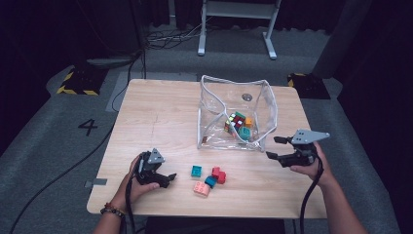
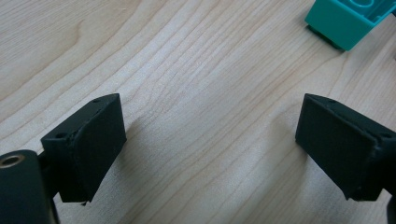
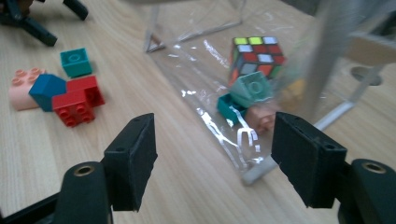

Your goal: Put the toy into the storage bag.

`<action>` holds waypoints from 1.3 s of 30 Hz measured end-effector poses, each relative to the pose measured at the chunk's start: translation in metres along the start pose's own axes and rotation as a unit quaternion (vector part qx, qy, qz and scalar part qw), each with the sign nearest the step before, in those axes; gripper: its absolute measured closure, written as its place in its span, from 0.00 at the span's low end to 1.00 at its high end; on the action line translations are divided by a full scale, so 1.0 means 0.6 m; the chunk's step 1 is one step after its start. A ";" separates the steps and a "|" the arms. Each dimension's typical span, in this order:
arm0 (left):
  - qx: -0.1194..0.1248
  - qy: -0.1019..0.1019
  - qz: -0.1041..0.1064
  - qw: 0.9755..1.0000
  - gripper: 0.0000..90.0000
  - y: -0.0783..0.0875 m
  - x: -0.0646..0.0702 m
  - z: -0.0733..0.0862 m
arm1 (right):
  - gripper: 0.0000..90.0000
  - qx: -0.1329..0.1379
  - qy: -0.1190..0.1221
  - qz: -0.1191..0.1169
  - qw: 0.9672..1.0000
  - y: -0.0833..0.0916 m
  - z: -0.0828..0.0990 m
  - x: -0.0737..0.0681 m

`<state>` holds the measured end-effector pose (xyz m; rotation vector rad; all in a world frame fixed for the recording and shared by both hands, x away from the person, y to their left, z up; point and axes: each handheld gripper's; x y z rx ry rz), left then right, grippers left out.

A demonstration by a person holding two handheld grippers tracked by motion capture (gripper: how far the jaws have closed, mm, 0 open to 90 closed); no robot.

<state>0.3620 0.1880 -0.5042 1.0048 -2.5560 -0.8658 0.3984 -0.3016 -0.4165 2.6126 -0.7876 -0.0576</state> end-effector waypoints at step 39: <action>0.000 0.001 0.000 1.000 0.10 0.000 0.000 0.000 | 0.65 -0.067 0.032 -0.151 0.986 -0.198 0.040 -0.179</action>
Point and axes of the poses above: each handheld gripper's, and its own axes: y roughly backward along the jaws, z roughly out of its underside, x roughly to its right, and after that the axes turned 10 degrees about x, right-handed
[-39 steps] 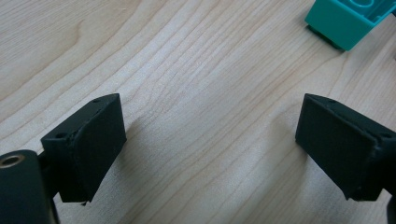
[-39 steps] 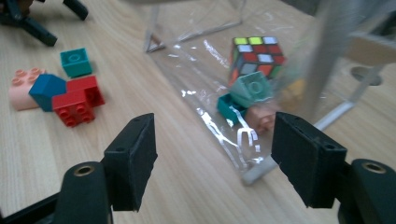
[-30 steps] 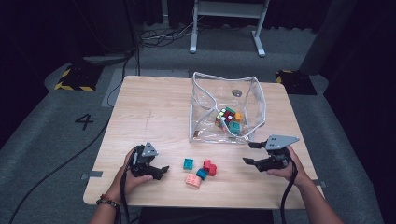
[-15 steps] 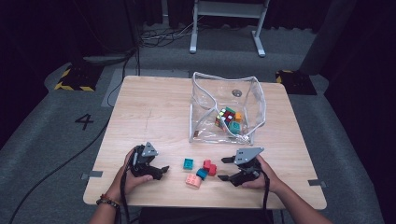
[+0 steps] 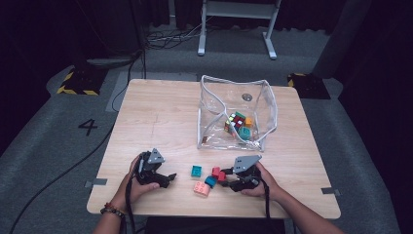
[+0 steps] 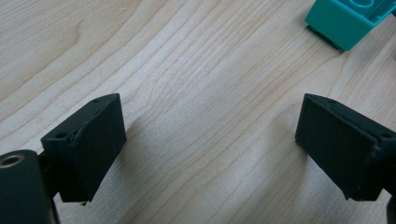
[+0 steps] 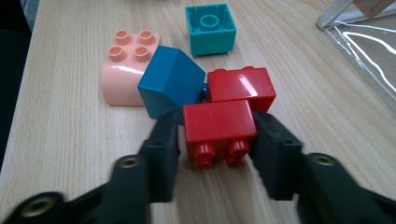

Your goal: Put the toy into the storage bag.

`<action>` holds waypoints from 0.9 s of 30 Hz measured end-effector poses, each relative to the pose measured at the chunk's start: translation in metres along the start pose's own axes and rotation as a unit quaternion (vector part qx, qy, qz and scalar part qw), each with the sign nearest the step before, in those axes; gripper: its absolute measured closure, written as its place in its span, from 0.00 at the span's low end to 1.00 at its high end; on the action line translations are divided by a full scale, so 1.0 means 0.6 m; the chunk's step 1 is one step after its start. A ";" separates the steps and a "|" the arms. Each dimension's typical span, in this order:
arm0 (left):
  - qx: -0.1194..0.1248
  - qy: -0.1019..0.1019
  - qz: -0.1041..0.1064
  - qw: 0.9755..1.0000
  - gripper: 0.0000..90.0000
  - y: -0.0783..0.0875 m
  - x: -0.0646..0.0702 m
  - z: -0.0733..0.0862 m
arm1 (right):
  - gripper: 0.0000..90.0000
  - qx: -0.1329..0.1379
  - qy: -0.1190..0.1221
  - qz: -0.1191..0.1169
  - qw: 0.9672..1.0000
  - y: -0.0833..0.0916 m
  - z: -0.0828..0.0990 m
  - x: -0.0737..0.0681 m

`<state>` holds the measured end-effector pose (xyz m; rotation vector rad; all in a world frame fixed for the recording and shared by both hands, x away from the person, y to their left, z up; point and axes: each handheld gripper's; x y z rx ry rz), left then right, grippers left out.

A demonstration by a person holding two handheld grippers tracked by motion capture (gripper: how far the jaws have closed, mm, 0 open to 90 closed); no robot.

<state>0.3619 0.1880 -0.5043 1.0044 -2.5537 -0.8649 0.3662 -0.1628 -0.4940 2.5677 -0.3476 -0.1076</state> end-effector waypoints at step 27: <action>0.001 -0.002 -0.001 1.000 0.10 0.000 0.000 0.000 | 0.66 0.051 -0.045 0.145 0.987 0.222 0.056 0.117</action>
Point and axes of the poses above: each handheld gripper's, and its own axes: y roughly backward along the jaws, z roughly out of its underside, x roughly to its right, and after that the axes turned 10 degrees about x, right-handed
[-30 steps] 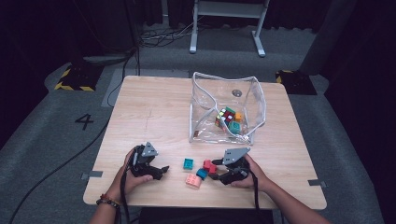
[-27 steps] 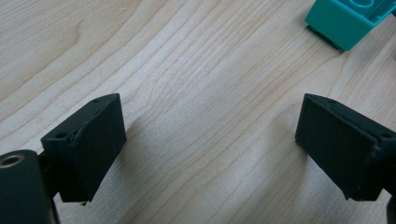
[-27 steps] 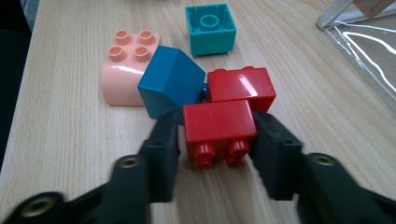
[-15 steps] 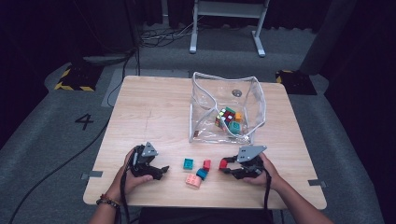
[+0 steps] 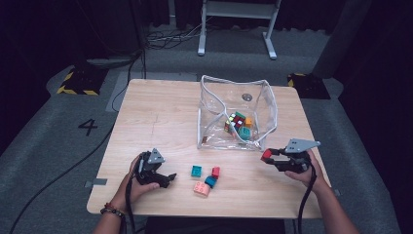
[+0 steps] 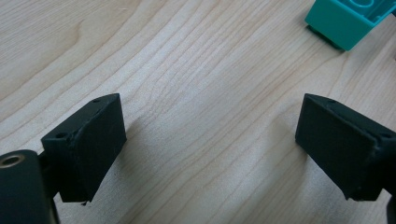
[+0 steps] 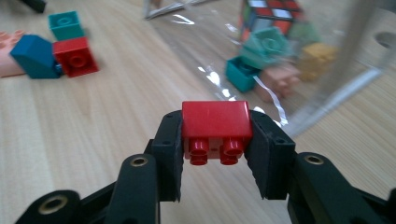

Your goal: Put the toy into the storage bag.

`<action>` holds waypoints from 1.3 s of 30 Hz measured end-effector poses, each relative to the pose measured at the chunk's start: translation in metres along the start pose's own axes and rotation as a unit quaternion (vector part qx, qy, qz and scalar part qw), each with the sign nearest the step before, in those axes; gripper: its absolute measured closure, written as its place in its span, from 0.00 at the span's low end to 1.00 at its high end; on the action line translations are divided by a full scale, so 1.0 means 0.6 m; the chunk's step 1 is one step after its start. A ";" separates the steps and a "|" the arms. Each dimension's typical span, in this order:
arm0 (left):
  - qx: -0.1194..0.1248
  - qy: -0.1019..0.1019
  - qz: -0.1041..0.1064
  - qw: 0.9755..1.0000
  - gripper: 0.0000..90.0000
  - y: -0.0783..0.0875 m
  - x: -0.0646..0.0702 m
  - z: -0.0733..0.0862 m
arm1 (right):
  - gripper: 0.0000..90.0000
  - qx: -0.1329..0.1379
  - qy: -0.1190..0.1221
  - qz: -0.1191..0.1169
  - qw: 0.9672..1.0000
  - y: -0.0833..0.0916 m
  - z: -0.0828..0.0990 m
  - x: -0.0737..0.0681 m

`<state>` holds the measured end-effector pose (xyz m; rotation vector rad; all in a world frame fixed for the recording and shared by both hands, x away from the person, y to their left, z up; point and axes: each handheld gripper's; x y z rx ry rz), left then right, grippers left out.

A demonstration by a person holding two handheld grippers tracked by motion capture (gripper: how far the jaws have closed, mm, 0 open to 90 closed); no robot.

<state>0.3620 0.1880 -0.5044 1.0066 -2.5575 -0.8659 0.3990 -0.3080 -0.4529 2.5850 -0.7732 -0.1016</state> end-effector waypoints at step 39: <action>0.000 0.003 0.000 1.000 0.10 0.000 0.000 0.000 | 0.66 0.069 -0.038 0.148 0.986 0.059 -0.169 0.195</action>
Point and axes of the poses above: each handheld gripper's, and its own axes: y roughly backward along the jaws, z roughly out of its underside, x roughly to its right, and after that the axes turned 10 degrees about x, right-handed
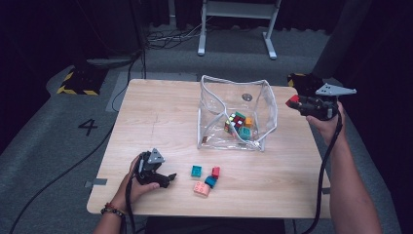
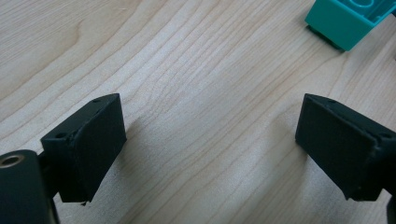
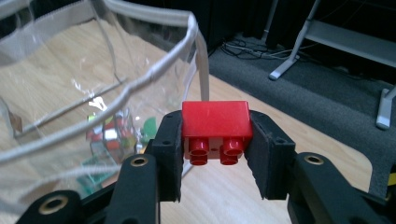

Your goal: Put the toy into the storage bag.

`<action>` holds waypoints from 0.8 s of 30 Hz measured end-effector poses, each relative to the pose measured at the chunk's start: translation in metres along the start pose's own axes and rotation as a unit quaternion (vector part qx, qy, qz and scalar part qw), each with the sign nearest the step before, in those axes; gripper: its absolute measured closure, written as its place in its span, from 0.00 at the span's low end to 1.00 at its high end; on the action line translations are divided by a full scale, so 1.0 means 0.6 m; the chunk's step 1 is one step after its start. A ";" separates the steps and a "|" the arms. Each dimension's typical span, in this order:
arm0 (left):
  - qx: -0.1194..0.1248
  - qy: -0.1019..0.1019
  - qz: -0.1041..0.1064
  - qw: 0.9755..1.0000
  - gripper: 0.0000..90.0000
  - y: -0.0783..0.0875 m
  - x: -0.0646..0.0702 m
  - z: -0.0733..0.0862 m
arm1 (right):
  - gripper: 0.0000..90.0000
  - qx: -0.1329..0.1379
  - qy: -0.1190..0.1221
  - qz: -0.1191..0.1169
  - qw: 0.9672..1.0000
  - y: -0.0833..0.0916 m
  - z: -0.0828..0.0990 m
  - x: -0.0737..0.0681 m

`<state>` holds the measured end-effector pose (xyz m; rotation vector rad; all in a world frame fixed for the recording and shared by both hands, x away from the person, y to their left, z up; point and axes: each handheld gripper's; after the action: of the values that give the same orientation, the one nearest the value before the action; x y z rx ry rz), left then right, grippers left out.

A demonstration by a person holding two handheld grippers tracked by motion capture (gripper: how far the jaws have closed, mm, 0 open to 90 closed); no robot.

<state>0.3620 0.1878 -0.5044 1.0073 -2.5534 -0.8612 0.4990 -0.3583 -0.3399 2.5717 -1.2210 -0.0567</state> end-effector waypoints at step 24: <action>0.000 -0.002 0.000 1.000 0.10 0.000 0.000 0.000 | 0.66 0.024 0.047 -0.061 0.997 -0.029 -0.109 -0.065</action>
<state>0.3621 0.1880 -0.5043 1.0080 -2.5568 -0.8641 0.4979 -0.3021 -0.2856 2.6543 -1.0432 0.0684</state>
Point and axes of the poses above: each handheld gripper's, and its own axes: y roughly backward along the jaws, z roughly out of its underside, x roughly to its right, and after that the axes turned 10 degrees about x, right-handed
